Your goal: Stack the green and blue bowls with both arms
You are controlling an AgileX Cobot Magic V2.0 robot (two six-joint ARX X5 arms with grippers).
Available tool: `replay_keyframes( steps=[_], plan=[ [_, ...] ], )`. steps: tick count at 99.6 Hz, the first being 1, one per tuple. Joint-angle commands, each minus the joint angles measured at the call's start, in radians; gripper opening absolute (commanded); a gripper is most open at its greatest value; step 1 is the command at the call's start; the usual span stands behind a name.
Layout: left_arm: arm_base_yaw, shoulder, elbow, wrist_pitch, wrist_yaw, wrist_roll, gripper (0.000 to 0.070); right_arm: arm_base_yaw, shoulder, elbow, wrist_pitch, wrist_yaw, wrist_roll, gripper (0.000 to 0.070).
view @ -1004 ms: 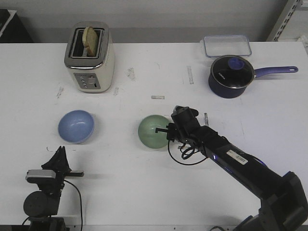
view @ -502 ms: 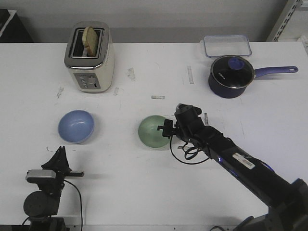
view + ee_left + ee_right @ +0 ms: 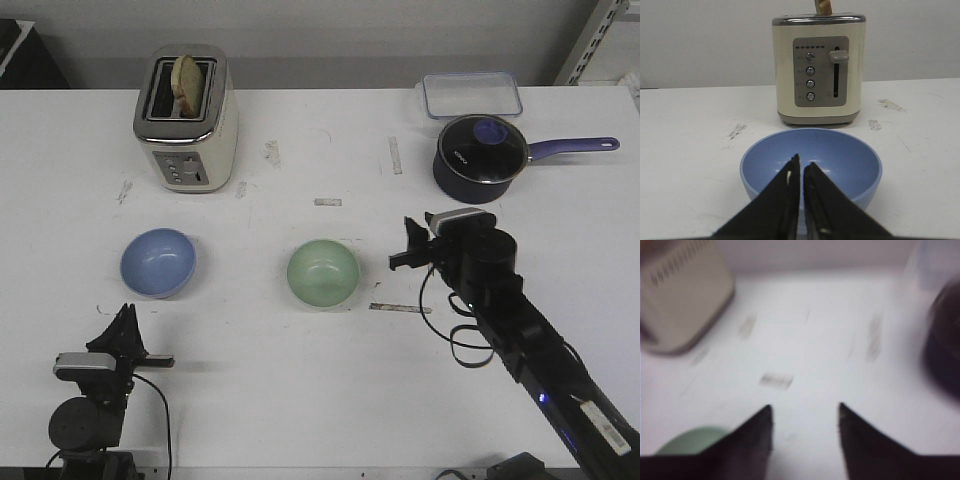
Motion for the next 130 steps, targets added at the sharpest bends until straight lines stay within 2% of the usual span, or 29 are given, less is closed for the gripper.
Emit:
replay_keyframes(
  steps=[1,16,41,60,83,130],
  plan=[
    [0.0,-0.002,-0.021,0.012,-0.002,0.002,0.0003,-0.042,-0.065,-0.063,0.072,0.004,-0.14,0.0],
    [0.0,-0.002,-0.021,0.012,-0.002,0.002,0.0003,-0.174,-0.216,-0.209,0.169,0.003,-0.153,0.0],
    [0.0,-0.002,-0.021,0.012,-0.002,0.002,0.0003,-0.333,-0.473,-0.424,0.199,-0.002,-0.149,0.0],
    [0.0,-0.002,-0.021,0.012,-0.002,0.002,0.0003,-0.349,-0.683,-0.543,0.188,0.0,-0.149,0.0],
    [0.0,-0.002,-0.021,0.012,-0.002,0.002,0.0003,-0.348,-0.871,-0.555,0.076,-0.003,-0.149,0.0],
    [0.0,-0.002,-0.021,0.012,-0.002,0.002,0.0003,-0.348,-0.963,-0.553,0.09,-0.003,-0.15,0.0]
  ],
)
